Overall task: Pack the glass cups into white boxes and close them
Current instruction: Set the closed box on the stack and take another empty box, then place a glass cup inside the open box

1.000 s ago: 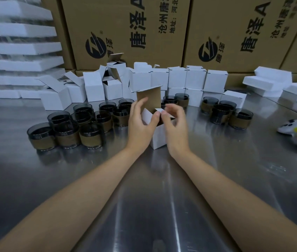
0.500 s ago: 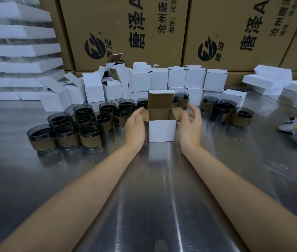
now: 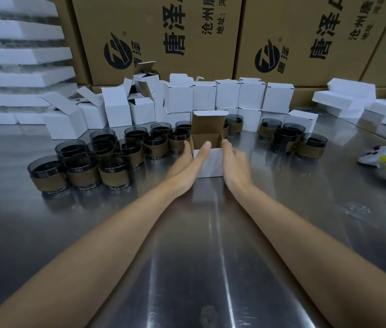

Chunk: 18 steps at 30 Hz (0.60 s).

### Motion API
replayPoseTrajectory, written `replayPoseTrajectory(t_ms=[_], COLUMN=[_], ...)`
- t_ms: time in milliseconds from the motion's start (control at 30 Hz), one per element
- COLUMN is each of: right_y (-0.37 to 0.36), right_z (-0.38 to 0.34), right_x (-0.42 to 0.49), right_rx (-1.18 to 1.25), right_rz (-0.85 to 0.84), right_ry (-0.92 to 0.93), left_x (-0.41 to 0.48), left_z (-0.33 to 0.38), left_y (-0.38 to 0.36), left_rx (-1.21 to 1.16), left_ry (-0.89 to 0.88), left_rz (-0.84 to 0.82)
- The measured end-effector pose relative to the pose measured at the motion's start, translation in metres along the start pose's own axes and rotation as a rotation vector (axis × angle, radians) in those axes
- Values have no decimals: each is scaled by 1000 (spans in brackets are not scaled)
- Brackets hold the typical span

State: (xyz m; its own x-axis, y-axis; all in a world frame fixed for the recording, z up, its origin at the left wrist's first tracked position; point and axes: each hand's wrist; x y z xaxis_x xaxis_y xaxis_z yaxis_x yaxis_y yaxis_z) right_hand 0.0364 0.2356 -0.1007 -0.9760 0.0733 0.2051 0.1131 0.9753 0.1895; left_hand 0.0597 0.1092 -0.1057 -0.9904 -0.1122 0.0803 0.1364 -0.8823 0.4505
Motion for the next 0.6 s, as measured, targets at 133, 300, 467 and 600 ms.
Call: replayPoseTrajectory(t_ms=[133, 300, 467, 600], right_y=[6, 15, 23, 34], right_z=[-2, -3, -8, -6], right_x=[2, 8, 13, 17], right_rx=[14, 329, 362, 381], right_rz=[-25, 3, -29, -119], right_ry=[-51, -22, 139, 72], left_x=[2, 3, 0, -3], left_z=[1, -3, -3, -2], left_y=[3, 2, 5, 6], left_rx=[-44, -159, -129, -116], left_ry=[-86, -147, -183, -202], left_rz=[-57, -32, -63, -115])
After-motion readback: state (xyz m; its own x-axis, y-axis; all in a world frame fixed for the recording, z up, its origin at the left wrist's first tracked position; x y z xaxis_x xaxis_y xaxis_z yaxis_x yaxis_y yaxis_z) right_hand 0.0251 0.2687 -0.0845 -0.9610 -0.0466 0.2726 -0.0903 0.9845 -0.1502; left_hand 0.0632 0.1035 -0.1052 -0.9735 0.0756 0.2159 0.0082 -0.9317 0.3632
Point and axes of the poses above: each hand's wrist, its own x-axis towards the middle knuckle, its own y-axis out of the back of the hand, z = x × y, and after that the axes turned 1 degree about x, right-handed
